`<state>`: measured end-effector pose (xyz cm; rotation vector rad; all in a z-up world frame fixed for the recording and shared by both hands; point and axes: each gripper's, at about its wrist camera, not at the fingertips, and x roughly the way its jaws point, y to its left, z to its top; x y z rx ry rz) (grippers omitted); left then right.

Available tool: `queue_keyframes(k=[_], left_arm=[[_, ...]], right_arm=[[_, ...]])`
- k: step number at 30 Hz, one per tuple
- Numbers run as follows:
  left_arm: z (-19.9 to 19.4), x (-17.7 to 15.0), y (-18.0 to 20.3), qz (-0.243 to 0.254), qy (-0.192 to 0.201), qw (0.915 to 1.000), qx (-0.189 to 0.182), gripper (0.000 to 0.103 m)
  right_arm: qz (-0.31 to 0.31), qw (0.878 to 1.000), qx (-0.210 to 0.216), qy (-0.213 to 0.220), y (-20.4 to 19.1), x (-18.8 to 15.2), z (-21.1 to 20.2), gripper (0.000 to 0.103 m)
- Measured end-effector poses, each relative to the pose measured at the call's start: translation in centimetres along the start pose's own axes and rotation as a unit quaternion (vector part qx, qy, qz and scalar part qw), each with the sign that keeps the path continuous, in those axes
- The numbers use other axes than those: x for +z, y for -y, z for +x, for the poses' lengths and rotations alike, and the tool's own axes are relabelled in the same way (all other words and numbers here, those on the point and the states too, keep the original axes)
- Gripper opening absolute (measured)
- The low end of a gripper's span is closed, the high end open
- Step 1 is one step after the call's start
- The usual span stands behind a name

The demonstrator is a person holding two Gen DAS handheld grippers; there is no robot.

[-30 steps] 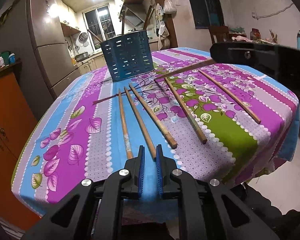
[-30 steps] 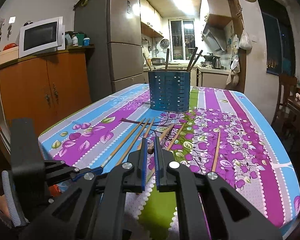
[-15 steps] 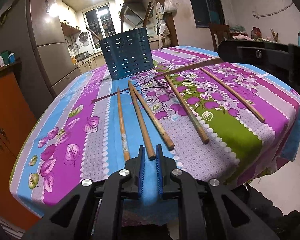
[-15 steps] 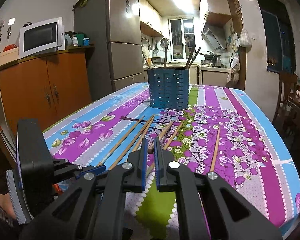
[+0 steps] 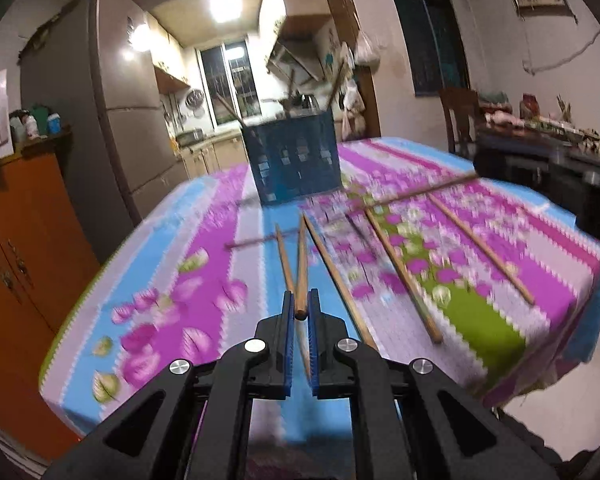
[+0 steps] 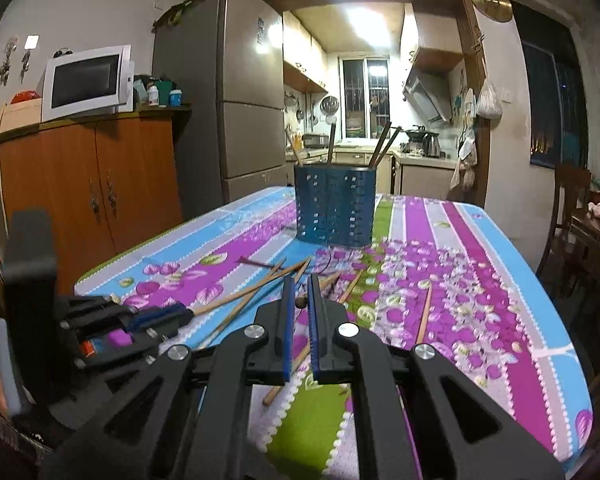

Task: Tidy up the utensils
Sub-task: 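Grasp a chopstick with the left tool while the right tool grasps another, then lift the left tool's chopstick to the blue holder while the right tool carries its own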

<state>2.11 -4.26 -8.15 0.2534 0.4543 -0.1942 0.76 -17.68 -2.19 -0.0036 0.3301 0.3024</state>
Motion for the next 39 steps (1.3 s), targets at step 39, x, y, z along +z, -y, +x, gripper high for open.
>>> queue_keyframes(k=[39], left_arm=[[4.9, 20.2, -8.9, -0.032, 0.121, 0.9846, -0.122, 0.007]], right_arm=[[0.028, 0.998, 0.047, 0.036, 3.6, 14.9, 8.0, 0.005]])
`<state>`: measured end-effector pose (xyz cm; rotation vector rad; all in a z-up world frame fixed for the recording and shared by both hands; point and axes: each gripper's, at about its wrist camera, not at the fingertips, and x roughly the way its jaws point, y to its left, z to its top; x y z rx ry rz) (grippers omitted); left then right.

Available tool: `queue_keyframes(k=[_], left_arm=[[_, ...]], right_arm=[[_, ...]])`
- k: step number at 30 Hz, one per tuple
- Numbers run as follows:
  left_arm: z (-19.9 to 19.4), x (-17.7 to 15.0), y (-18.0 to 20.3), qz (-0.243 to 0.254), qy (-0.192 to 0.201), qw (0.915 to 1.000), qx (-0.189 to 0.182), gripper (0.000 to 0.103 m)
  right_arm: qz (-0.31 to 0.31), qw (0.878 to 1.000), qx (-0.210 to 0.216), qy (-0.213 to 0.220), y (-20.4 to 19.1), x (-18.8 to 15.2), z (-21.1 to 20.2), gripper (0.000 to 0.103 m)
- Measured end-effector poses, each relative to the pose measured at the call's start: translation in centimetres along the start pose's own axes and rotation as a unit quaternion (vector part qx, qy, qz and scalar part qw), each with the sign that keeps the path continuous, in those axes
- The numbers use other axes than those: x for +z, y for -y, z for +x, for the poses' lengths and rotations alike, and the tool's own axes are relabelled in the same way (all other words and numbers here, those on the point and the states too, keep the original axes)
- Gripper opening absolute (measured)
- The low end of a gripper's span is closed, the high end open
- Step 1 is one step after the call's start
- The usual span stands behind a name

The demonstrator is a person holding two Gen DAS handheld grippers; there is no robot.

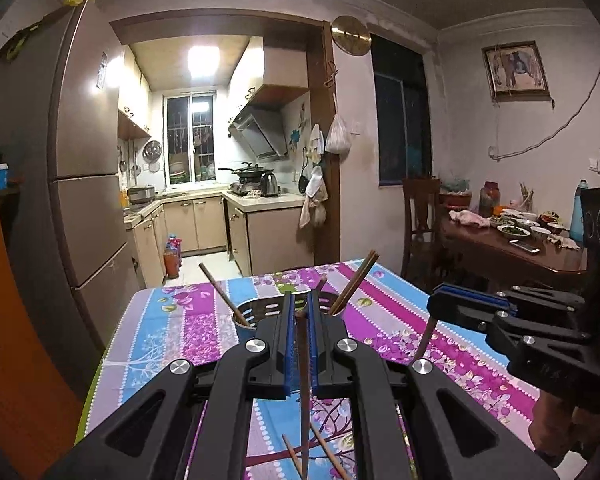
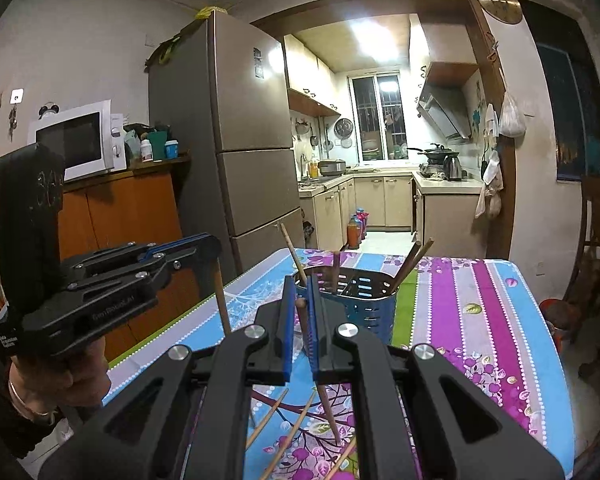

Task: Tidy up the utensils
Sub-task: 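Lift the left tool's chopstick to the blue holder while the right tool carries its own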

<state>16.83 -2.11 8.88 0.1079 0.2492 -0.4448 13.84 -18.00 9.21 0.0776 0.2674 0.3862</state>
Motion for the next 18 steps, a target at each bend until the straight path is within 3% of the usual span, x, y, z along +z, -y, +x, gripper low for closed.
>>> queue_keyframes(k=[18], left_arm=[[-2.7, 4.2, 0.5, 0.006, 0.045, 0.9989, -0.007, 0.007]], right_arm=[[-0.007, 1.0, 0.005, 0.026, -0.7, 3.2, -1.6, 0.005]])
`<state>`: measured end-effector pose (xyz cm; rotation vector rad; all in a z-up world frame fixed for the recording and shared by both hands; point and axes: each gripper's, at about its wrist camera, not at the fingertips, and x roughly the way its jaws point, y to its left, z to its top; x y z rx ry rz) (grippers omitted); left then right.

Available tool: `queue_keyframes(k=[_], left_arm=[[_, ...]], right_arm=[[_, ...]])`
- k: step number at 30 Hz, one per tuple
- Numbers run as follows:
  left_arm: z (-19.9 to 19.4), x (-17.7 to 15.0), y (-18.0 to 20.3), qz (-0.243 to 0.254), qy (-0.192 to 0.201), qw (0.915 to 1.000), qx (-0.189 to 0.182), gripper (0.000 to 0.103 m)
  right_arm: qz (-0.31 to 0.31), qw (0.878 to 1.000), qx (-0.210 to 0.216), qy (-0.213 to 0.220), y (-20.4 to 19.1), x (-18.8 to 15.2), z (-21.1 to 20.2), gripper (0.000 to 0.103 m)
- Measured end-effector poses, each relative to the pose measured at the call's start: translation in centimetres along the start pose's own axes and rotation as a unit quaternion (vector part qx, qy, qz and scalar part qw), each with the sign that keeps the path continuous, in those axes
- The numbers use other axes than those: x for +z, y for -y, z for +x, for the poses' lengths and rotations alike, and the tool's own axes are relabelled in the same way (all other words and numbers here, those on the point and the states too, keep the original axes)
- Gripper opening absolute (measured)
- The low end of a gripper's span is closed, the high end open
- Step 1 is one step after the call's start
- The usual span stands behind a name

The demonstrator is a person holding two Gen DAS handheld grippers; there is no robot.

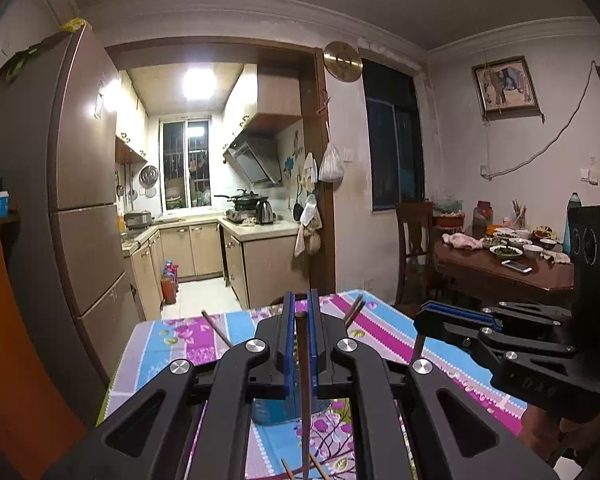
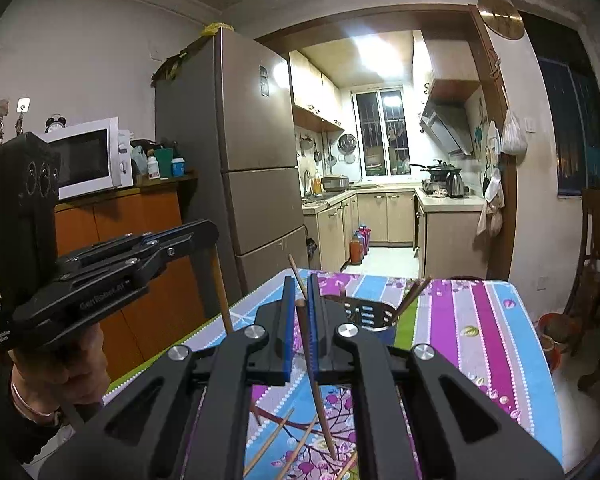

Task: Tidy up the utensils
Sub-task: 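Lift the left tool's chopstick to the blue holder while the right tool carries its own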

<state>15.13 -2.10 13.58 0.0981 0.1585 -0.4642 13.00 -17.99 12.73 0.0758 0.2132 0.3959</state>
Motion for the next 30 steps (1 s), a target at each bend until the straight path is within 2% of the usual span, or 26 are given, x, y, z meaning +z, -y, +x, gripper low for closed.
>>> queue_keyframes(k=[8, 19, 25, 30], left_arm=[[1.6, 4.3, -0.9, -0.006, 0.024, 0.9997, 0.005, 0.007], [7.2, 11.2, -2.7, 0.007, 0.073, 0.9964, 0.041, 0.007], [11.5, 11.4, -3.5, 0.005, 0.074, 0.9963, 0.042, 0.007], [15.1, 9.5, -4.3, 0.001, 0.061, 0.997, 0.047, 0.007]], right_arm=[[-0.007, 1.0, -0.013, 0.017, 0.7, 3.1, 1.1, 0.005], [0.0, 0.997, -0.04, 0.069, 3.9, 10.5, 4.5, 0.005], [0.017, 0.996, -0.044, 0.074, 6.1, 12.1, 8.2, 0.005], [0.042, 0.996, -0.04, 0.071, 7.8, 11.0, 11.6, 0.005]])
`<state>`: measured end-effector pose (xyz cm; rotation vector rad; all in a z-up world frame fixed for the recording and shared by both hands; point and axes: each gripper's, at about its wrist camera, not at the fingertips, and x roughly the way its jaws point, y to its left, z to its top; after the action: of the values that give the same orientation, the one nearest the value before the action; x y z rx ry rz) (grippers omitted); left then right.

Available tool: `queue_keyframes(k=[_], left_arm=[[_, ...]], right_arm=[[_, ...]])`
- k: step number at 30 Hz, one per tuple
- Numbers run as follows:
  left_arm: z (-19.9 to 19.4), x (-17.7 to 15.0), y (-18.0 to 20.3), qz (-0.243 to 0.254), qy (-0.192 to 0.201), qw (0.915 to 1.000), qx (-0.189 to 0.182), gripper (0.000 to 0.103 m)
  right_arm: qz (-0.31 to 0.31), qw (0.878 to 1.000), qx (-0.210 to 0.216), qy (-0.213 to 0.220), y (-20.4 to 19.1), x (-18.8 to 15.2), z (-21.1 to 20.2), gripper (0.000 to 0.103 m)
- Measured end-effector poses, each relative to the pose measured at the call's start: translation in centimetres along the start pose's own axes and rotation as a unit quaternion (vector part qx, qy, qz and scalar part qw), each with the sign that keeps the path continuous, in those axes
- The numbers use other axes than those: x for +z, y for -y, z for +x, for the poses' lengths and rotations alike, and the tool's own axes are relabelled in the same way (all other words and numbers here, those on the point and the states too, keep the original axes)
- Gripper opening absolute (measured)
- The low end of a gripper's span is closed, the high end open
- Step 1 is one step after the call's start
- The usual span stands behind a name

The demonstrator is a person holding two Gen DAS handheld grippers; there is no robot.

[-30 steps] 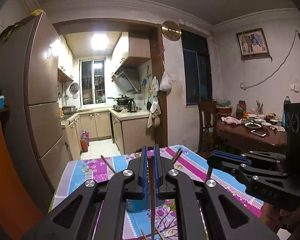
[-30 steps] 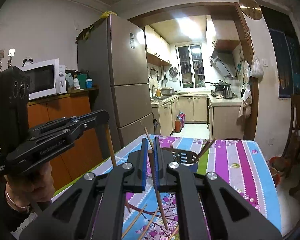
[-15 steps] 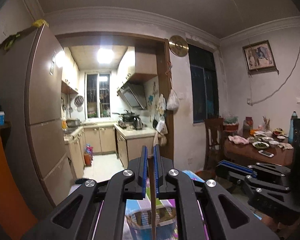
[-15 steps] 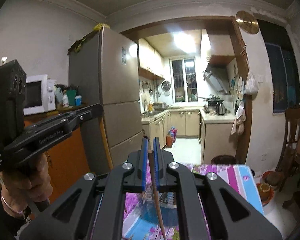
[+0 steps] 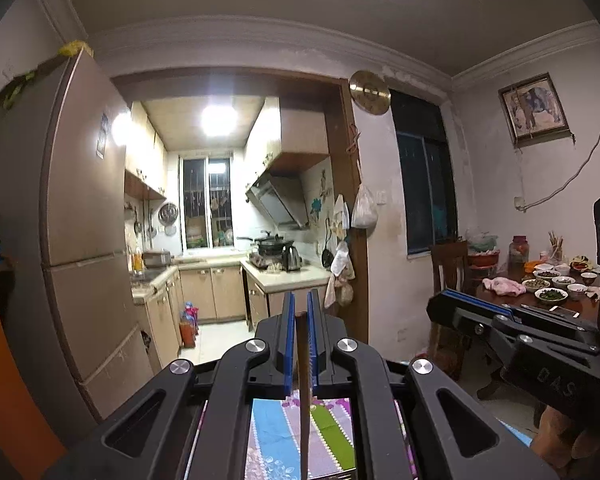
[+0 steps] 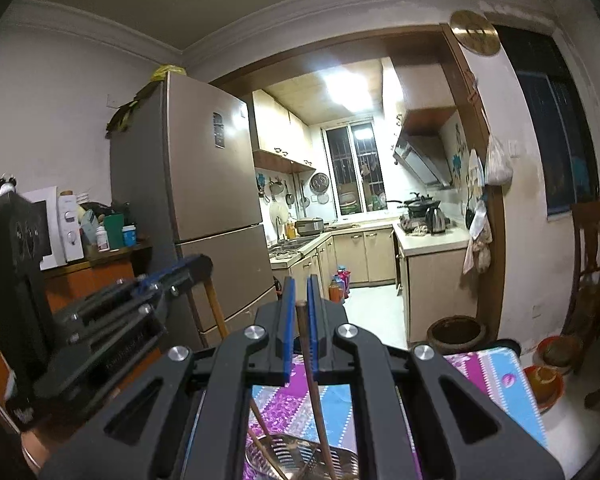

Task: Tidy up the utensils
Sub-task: 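Lift the left tool's chopstick to the blue holder while the right tool carries its own, then lower the left tool's chopstick into the holder and open while the right tool releases its own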

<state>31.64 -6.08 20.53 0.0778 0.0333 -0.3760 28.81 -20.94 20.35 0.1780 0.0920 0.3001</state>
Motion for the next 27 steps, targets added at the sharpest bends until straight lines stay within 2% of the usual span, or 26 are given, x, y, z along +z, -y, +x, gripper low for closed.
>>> queue_keyframes(k=[7, 16, 21, 23, 24, 26, 27], left_arm=[[3.1, -5.6, -1.5, -0.02, -0.04, 0.999, -0.007, 0.007], [5.0, -12.1, -2.6, -0.035, -0.097, 0.9946, -0.009, 0.007], [4.6, -13.0, -2.6, -0.027, -0.106, 0.9939, 0.016, 0.008], [3.9, -12.7, -2.3, -0.009, -0.1, 0.9942, 0.038, 0.008], [3.5, -12.5, -2.3, -0.004, -0.098, 0.9942, 0.045, 0.008], [2.4, -12.1, -2.2, 0.013, -0.09, 0.9936, 0.068, 0.009], [1.8, -11.9, -2.0, 0.02, -0.085, 0.9933, 0.075, 0.01]], right_arm=[[0.048, 0.999, -0.002, -0.025, 2.0, -4.5, 3.4, 0.005], [0.094, 0.993, -0.018, -0.074, 4.1, -9.2, 5.1, 0.005], [0.095, 0.991, -0.048, -0.087, 5.1, -10.2, 4.2, 0.006], [0.091, 0.991, -0.061, -0.081, 5.6, -9.8, 3.4, 0.007], [0.093, 0.991, -0.068, -0.075, 6.1, -9.5, 2.7, 0.009], [0.095, 0.99, -0.083, -0.062, 7.0, -8.8, 1.4, 0.024], [0.093, 0.99, -0.094, -0.051, 7.6, -8.2, 0.2, 0.025]])
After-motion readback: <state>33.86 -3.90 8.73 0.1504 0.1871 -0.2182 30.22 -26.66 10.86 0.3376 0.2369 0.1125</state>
